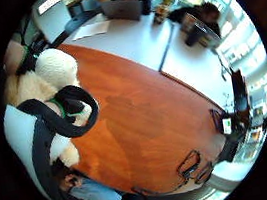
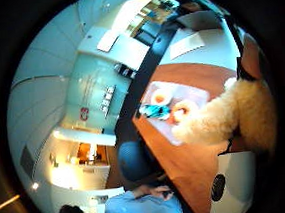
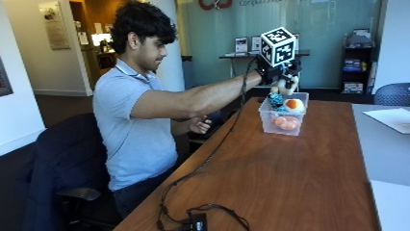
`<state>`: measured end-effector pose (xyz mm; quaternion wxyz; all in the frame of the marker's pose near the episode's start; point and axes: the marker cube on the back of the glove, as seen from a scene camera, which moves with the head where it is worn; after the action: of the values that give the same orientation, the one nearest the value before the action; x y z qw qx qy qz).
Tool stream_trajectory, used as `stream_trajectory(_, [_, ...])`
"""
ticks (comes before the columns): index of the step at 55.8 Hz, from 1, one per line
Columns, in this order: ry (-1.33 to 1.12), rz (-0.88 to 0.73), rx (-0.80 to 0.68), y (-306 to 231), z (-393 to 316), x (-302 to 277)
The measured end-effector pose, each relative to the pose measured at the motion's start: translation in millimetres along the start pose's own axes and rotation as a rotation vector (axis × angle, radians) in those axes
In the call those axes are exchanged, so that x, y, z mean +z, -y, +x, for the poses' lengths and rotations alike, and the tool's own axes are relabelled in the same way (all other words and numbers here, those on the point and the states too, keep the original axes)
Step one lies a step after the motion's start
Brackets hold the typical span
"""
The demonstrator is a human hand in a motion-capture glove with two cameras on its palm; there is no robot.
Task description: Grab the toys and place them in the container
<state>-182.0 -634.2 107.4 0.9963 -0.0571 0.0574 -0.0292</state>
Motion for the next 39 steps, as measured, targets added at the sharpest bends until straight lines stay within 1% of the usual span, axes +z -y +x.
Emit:
stream_trajectory(9, [0.091,-0.069,-0.132,24.4,-77.7,50.2])
stream_trajectory(17, [0.089,-0.118,-0.14,35.6,-99.0,85.9])
stream_trajectory(20, [0.087,-0.176,-0.123,37.7,-100.6,96.0])
stream_trajectory(25, [0.068,-0.357,-0.091,32.6,-91.5,107.6])
stream_trajectory(27, [0.032,-0.369,-0.08,31.1,-86.1,110.5])
stream_trajectory(31, [-0.025,-0.337,-0.069,27.1,-74.1,111.7])
stream_trajectory(33, [-0.041,-0.353,-0.061,22.9,-67.4,113.1])
stream_trajectory(36, [-0.045,-0.421,-0.043,15.9,-60.3,121.6])
stream_trajectory(39, [-0.065,-0.528,-0.025,6.4,-51.6,134.4])
